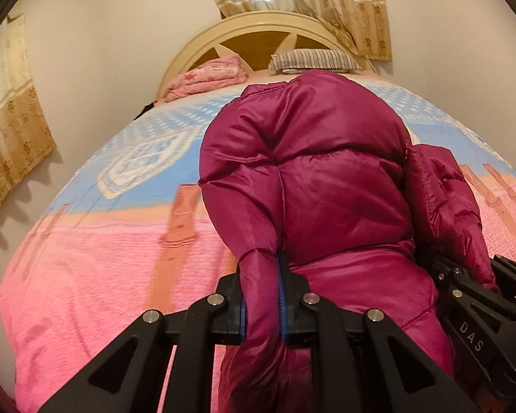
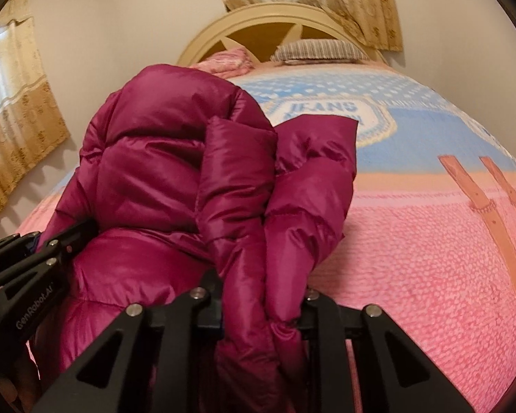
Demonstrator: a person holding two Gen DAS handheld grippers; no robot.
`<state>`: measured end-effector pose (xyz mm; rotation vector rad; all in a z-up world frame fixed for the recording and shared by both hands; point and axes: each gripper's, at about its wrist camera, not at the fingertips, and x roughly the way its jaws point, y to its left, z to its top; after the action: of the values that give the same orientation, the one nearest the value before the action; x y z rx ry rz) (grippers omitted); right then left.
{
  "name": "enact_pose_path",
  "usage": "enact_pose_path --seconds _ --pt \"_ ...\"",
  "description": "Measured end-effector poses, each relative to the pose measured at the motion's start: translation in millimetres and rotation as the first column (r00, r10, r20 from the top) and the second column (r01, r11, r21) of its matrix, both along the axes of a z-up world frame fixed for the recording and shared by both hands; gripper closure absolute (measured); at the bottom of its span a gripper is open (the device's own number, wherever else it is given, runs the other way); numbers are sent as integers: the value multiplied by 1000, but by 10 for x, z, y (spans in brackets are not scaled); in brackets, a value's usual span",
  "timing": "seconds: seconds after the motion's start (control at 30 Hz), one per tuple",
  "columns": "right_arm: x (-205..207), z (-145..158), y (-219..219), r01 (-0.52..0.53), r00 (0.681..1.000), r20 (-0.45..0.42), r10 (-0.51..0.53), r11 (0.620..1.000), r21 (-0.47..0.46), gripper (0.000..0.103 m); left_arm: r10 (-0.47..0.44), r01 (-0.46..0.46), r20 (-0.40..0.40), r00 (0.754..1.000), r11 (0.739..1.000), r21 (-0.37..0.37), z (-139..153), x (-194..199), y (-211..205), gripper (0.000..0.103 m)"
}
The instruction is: Fold large clothes
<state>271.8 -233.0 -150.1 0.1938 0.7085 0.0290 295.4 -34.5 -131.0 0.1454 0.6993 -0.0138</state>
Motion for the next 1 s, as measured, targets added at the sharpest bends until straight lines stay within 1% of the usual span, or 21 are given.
enact_pose_path --seconds 0.17,0.3,0.53,0.8,1.0 --pt "-8 125 273 -53 998 26 54 999 -11 80 44 -43 13 999 999 -27 99 -145 302 89" --pt "-34 183 471 -95 995 35 96 995 -27 80 76 -75 14 997 996 -45 124 -273 533 89" --pt "-79 187 739 -163 985 46 166 985 -52 80 125 -124 20 992 990 -60 145 -428 831 89" --pt "32 214 981 -231 971 47 235 970 -75 80 178 -177 23 984 982 -67 136 -534 1173 89" --pt "74 185 1188 -284 957 34 289 954 -95 80 217 -215 11 976 973 -78 91 -586 1440 89"
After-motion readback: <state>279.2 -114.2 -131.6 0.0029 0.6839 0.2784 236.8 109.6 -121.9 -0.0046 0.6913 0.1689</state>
